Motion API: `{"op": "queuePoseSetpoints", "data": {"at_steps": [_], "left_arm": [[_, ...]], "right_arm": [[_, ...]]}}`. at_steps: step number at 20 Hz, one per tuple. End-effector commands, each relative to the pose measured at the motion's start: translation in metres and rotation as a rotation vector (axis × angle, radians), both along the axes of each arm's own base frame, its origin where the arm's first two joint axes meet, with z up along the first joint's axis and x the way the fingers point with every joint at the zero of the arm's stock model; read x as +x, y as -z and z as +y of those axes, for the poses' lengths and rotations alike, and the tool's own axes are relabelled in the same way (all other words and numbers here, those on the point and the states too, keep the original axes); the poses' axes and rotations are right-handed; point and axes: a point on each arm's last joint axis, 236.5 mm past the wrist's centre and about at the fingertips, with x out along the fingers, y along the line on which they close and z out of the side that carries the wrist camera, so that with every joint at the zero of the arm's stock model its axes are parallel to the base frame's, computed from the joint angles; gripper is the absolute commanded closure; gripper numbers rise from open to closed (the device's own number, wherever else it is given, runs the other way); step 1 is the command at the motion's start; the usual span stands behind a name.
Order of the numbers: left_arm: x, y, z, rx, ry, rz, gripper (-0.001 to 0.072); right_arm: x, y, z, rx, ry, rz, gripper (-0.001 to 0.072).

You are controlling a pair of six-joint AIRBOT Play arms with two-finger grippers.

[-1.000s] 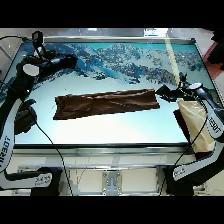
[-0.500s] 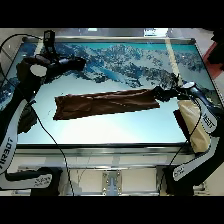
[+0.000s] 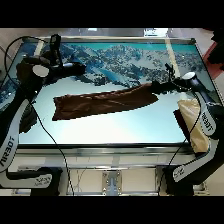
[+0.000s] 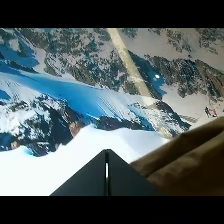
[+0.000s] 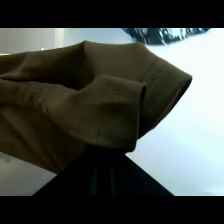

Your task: Fold the shirts.

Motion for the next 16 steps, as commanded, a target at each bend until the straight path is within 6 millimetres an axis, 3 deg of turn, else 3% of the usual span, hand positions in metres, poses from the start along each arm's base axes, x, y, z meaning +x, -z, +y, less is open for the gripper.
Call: {"op": "queuePoseSetpoints", "data": {"at_steps": [1,3,4,7,9,13,15,16], "left_arm": [[-0.031,0.062,-0.027,-0.066,0.064,0.299,0.0696],[-0.062,0.123,-0.05,0.017,0.15,0.476,0.0696],[-0.073,0.145,-0.063,0.049,0.18,0.519,0.0696],[-0.096,0.181,-0.102,0.102,0.246,0.566,0.0696],[-0.105,0.201,-0.114,0.179,0.254,0.562,0.0696],[-0.091,0.215,-0.114,0.272,0.167,0.495,0.0696],[-0.082,0.207,-0.108,0.273,0.147,0.491,0.0695],[-0.076,0.192,-0.104,0.275,0.151,0.483,0.0695]], "right_arm": [[0.003,-0.063,0.008,0.004,-0.033,-0.094,0.0684],[-0.001,-0.094,0.016,0.009,-0.042,-0.126,0.0684],[-0.007,-0.107,0.022,0.014,-0.058,-0.133,0.0685],[-0.023,-0.135,0.051,0.027,-0.135,-0.136,0.0685],[-0.03,-0.148,0.076,0.013,-0.197,-0.157,0.0685],[-0.043,-0.162,0.132,-0.066,-0.316,-0.224,0.0686],[-0.049,-0.166,0.154,-0.086,-0.354,-0.252,0.0686],[-0.053,-0.169,0.165,-0.079,-0.362,-0.257,0.0686]]}}
